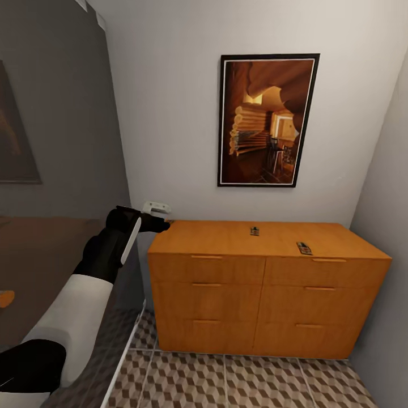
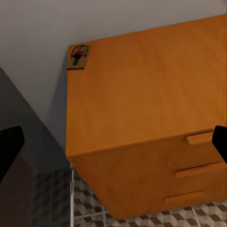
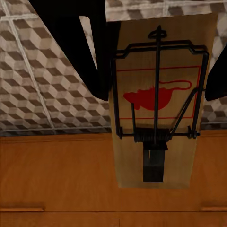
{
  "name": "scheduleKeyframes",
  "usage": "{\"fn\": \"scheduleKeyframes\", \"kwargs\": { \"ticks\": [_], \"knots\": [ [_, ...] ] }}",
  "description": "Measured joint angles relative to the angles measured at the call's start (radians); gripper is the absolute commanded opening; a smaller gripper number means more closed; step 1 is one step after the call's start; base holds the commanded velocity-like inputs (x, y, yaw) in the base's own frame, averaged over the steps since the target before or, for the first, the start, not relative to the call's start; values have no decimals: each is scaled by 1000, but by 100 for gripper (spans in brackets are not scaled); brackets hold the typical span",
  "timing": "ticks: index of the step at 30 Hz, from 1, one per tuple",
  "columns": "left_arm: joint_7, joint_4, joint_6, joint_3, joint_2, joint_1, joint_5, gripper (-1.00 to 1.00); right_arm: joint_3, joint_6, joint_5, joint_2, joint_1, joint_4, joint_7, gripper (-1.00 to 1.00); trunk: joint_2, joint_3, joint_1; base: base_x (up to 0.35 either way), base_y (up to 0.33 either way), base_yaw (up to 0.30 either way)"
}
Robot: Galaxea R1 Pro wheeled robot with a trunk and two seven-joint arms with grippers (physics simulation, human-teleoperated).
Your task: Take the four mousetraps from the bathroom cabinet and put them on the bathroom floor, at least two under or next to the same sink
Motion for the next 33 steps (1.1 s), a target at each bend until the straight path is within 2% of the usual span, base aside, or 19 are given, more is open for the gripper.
{"fn": "scheduleKeyframes", "kwargs": {
  "ticks": [17,22,33],
  "knots": [
    [0,12,-1,0,4,0,0,100,0,2,0,0,0,0,0,-100,0,0,0,311,0,0],
    [0,36,-1,2,27,0,0,100,0,2,0,0,0,0,0,-100,0,0,1,76,0,0],
    [-2,54,-3,2,41,4,0,100,0,2,0,0,0,0,0,-100,0,0,1,4,0,0]
  ]
}}
